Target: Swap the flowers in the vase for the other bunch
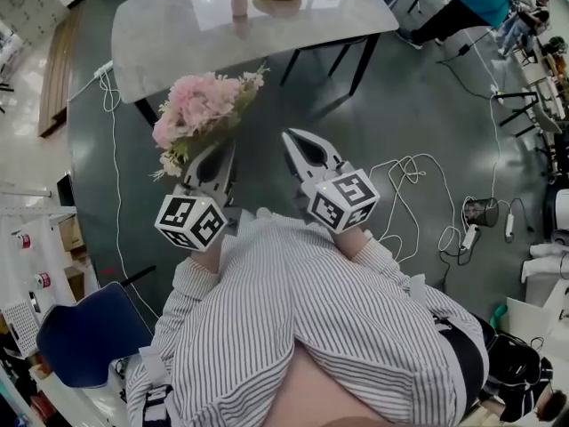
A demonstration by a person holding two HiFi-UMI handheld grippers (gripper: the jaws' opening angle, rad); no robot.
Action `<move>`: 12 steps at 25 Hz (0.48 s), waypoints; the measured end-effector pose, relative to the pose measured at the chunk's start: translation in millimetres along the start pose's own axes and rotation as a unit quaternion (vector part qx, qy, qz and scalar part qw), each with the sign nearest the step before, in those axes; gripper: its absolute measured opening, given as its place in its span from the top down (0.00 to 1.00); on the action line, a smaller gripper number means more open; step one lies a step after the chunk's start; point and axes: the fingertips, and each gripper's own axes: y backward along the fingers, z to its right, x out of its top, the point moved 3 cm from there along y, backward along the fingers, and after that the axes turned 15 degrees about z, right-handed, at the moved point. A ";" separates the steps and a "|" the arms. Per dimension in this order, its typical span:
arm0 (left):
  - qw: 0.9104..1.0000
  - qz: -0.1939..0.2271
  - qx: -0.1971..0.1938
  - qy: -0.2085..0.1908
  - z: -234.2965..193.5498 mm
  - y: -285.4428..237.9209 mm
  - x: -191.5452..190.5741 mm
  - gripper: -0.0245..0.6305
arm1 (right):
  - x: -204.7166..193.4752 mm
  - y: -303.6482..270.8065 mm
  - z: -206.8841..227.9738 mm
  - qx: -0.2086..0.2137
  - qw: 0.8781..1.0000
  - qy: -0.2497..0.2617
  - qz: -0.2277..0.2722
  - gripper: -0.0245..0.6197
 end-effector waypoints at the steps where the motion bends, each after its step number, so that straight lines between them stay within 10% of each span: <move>1: 1.000 -0.003 0.003 0.000 -1.8 -2.5 -0.7 0.94 | -0.7 -1.7 3.2 -0.002 1.000 -0.003 -0.001 0.95; 12: 1.000 -0.021 0.011 0.006 -31.3 -28.6 -7.2 0.94 | -19.4 -31.0 27.3 -0.010 0.999 -0.023 -0.026 0.95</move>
